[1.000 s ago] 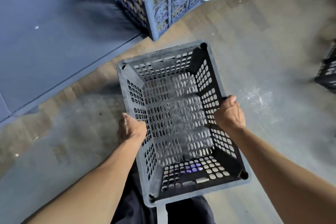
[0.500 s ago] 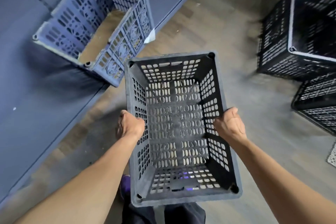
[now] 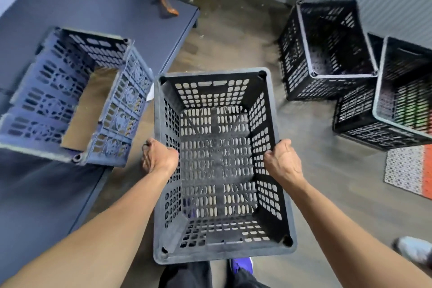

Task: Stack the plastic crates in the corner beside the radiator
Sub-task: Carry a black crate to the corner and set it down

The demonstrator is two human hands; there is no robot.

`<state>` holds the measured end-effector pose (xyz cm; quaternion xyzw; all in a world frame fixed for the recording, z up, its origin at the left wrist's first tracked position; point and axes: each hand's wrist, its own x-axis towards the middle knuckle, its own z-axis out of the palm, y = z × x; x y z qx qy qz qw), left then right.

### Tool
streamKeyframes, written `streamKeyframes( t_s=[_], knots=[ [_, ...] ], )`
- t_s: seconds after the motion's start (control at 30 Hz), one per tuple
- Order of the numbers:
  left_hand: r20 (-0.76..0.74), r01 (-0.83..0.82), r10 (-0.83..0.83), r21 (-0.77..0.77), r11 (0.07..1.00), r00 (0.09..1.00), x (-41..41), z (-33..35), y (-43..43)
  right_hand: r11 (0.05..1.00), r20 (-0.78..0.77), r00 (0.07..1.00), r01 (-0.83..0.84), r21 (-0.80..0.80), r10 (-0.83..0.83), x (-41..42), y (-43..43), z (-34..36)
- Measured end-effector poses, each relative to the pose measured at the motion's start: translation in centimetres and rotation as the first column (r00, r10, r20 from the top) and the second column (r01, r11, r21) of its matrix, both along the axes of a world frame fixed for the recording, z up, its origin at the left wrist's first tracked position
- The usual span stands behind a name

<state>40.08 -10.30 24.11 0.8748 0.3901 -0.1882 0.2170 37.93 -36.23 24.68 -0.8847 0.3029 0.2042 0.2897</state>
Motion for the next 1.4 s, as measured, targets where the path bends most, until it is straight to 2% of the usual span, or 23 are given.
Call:
streamKeyframes(
  t_s=[0.13, 0.23, 0.37, 0.67, 0.8, 1.0, 1.4],
  knots=[
    [-0.007, 0.073, -0.073, -0.009, 0.997, 0.997, 3.8, 0.5, 1.4, 0.998, -0.048, 0.997, 0.063, 0.01, -0.062, 2.3, 1.0, 2.0],
    [-0.004, 0.106, -0.106, -0.046, 0.993, 0.994, 6.6, 1.6, 2.2, 0.998, -0.11, 0.993, -0.045, -0.034, 0.041, 4.0, 1.7, 4.1],
    [-0.015, 0.157, -0.158, -0.037, 0.987, 0.987, 10.4, 2.7, 2.5, 0.997, -0.04, 0.996, 0.075, -0.036, -0.076, 6.8, 1.9, 4.6],
    [-0.012, 0.175, -0.175, -0.028, 0.984, 0.984, 18.6, 3.4, -0.7, 0.994, -0.069, 0.991, 0.112, -0.002, -0.112, 13.5, -0.8, 3.9],
    [-0.005, 0.174, -0.174, -0.036, 0.984, 0.985, 22.9, 4.0, -3.4, 0.998, -0.081, 0.995, 0.055, -0.026, -0.057, 17.8, -3.4, 3.8],
    [-0.024, 0.199, -0.199, -0.018, 0.98, 0.98, 28.7, 4.7, -7.0, 0.995, -0.078, 0.992, 0.099, -0.005, -0.099, 24.1, -7.8, 4.2],
    [-0.019, 0.201, -0.201, -0.005, 0.98, 0.979, 39.5, 4.5, -9.8, 0.995, 0.024, 0.995, 0.093, 0.032, -0.094, 35.4, -10.4, 5.1]
  ],
)
